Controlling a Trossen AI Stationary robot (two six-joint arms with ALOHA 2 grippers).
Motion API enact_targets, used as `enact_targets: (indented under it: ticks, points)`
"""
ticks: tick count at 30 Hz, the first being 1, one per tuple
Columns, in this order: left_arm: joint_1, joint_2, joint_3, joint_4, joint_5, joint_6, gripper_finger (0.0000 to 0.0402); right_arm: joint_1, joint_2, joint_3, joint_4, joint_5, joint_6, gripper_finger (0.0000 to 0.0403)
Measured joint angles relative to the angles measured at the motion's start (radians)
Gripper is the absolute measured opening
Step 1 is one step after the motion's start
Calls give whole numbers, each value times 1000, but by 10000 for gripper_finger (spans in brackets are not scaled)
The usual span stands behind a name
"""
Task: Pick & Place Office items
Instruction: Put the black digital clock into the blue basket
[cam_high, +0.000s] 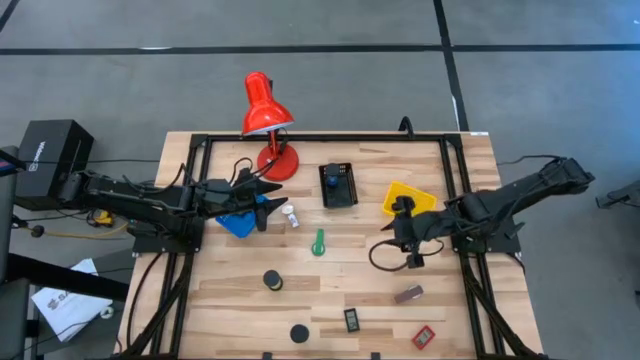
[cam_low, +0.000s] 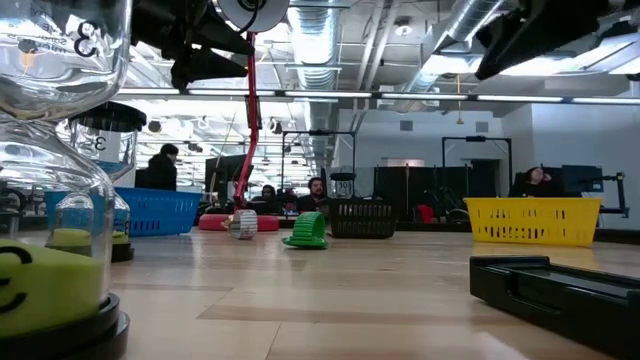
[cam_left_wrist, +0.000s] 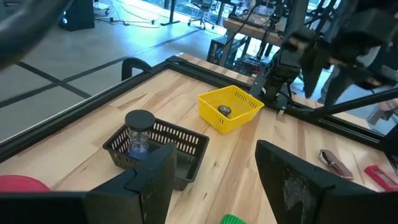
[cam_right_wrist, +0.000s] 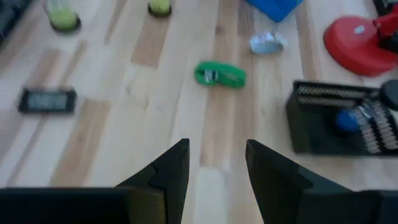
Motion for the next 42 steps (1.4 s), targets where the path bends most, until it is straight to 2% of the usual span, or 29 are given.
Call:
enact_targets:
  ticks: [4,7,20,28,31,33,38,42]
  points:
    - [0,0,0,3,0,0,214,6,-17,-130,169,-29,25,148]
    - [0,0,0,3,0,1,214,3,-6,-166,216,-31,-13,149]
    - [0,13,0,6,0,3,214,-61,36,-171,291,-27,-62,148]
    - [0,44,0,-2,0,1,214,-148,36,-171,291,-26,-62,141]
    - [0,43,0,5,0,1,214,-191,36,-171,291,-27,-113,139]
    - [0,43,0,6,0,0,214,-218,36,-171,288,-68,-148,140]
    - [0,42,0,20,0,0,214,-236,36,-171,348,-251,-218,161]
    - [0,42,0,22,0,1,214,-210,36,-171,405,-358,-156,195]
